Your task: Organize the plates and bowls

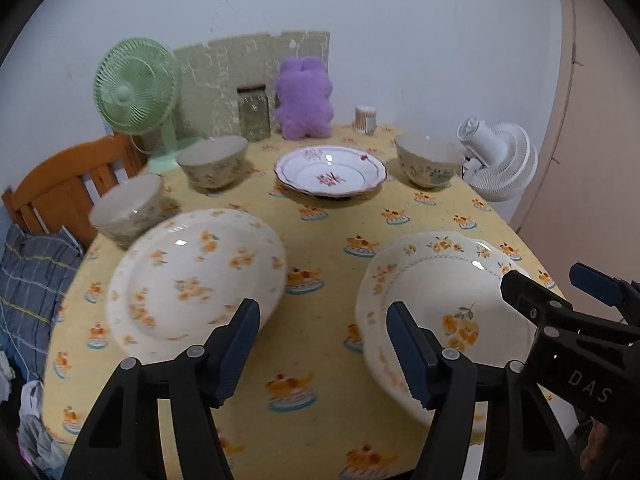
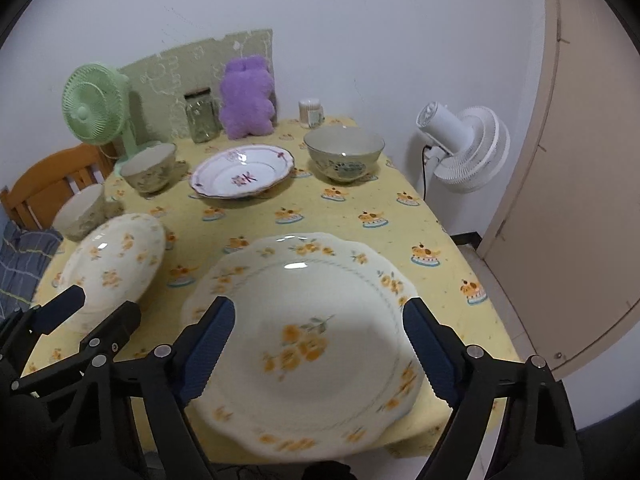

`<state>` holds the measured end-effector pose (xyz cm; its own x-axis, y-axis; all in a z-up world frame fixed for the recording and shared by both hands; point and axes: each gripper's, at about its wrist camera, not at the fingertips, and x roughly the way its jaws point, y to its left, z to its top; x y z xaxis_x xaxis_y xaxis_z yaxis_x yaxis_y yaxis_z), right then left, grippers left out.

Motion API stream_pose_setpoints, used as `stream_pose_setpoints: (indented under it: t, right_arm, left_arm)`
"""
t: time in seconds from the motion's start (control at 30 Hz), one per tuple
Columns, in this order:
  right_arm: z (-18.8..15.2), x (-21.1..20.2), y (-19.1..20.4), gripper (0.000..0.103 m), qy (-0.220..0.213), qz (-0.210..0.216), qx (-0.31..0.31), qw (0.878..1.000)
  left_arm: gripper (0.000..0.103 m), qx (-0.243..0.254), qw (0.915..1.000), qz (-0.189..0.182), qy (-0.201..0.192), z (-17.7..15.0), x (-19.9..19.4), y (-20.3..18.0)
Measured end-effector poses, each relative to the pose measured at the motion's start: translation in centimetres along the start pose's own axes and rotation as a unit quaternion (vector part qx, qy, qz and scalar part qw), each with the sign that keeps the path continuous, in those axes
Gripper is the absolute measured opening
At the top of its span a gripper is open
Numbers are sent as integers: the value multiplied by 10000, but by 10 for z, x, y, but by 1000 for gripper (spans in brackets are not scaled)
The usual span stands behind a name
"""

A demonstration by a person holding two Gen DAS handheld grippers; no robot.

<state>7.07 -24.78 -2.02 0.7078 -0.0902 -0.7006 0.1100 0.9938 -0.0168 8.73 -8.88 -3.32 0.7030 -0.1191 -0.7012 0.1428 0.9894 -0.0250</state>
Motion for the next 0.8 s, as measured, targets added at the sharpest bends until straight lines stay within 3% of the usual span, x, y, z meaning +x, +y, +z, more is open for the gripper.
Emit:
stream_pose_setpoints:
  t: [0.27, 0.63, 0.73, 0.8]
  right_arm:
    - [13, 49, -32, 88, 460, 94, 1, 9989]
    - [10, 101, -59, 82, 1148, 168, 54, 9932]
    - [9, 111, -61, 74, 1313, 206, 51, 9911]
    - [7, 118, -62, 61, 1478, 222, 45, 9888]
  left_arm:
    - [63, 67, 9986, 95, 516, 5, 46, -32]
    - [56, -138, 9935, 273, 1092, 3, 87, -47]
    - [51, -163, 9919, 335, 1212, 2, 93, -49]
    - [50, -228, 9915, 357, 1232, 3, 94, -47]
